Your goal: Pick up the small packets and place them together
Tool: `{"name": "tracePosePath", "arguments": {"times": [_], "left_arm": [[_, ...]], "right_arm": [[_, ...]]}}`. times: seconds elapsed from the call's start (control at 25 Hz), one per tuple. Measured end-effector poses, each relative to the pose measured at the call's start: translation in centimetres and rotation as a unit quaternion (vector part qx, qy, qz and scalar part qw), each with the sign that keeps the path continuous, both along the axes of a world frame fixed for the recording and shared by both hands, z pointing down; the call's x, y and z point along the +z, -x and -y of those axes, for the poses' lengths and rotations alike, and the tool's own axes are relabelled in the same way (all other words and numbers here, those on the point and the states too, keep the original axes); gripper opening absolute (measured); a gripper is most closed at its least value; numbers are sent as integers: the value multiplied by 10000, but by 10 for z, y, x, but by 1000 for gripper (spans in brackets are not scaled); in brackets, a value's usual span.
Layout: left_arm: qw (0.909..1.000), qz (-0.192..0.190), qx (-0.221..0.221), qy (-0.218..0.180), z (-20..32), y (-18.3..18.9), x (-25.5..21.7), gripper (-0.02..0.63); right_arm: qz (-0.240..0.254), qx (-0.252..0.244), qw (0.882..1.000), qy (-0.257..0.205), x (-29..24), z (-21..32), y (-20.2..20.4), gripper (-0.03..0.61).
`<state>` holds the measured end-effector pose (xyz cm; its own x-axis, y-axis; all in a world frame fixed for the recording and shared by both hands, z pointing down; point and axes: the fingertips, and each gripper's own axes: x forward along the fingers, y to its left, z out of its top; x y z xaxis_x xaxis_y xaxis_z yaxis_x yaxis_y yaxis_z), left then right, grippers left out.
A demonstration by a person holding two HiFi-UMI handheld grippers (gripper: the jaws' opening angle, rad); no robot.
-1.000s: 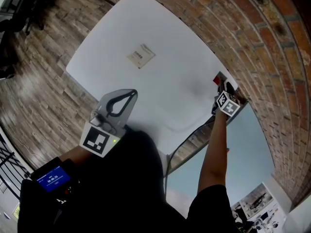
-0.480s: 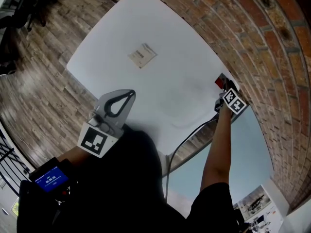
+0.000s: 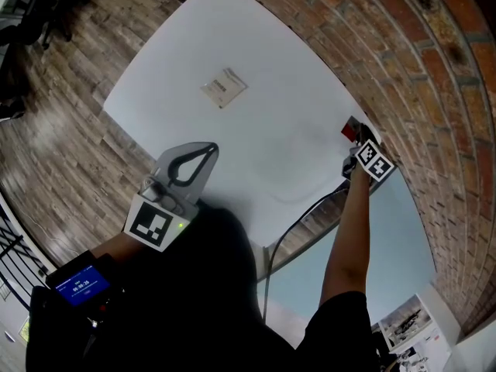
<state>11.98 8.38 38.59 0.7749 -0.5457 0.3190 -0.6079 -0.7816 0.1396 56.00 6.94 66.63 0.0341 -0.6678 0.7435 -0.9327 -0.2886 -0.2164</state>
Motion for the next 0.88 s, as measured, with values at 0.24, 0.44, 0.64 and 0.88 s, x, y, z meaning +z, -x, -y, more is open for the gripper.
{"name": "tracePosePath", "arguments": {"times": [0.24,0.44,0.64,0.88], "left_arm": [[10000,-59,54,38,-3,-6,-1,0],[9995,33,294,-147,-8,-12,-3,0],[9991,-135,360,-185,-12,-15,-8,0],[9983,-199,478,-254,-15,-15,-11,0]], "right_arm": [[-11,-35,9997,-232,-18,-2,2,6],[27,-109,9991,-419,-34,-3,14,5],[30,-148,9976,-674,-57,-4,38,5],[-118,-384,9960,-796,-78,-7,60,5]]}}
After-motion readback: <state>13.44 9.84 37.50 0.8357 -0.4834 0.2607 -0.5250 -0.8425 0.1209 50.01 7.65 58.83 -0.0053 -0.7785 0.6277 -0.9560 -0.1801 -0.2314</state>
